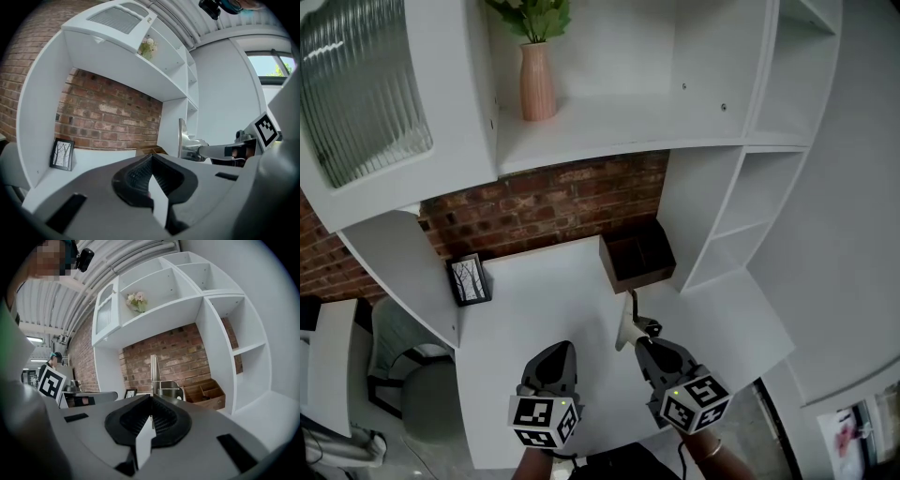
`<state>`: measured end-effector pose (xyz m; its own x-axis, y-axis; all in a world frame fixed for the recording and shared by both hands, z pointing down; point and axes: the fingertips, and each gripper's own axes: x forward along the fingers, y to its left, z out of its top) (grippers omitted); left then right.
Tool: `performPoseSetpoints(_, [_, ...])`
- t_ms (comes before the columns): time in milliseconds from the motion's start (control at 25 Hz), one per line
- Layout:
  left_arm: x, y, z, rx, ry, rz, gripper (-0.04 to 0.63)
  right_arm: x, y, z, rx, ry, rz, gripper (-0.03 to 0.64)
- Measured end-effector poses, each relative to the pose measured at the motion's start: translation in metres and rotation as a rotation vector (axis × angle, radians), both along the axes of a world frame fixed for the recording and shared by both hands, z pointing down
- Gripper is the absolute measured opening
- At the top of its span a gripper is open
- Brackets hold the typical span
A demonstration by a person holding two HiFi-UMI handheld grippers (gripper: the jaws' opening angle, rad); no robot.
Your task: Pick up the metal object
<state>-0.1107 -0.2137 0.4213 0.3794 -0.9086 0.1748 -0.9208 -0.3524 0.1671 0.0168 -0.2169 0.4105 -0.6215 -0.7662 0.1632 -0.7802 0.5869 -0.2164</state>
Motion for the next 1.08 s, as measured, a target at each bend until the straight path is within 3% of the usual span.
performPoseSetpoints(560, [-0.01, 0.024, -0.003, 0.014, -0.01, 0.009, 0.009, -0.006, 0.023, 0.007, 0.06, 0.169, 0.028, 0.006])
performPoseSetpoints(1080, [-0.005, 0.032, 0.0, 0.009, -0.01, 0.027, 0.009, -0.007, 0.029, 0.004, 0.099, 0.201, 0.049, 0.006])
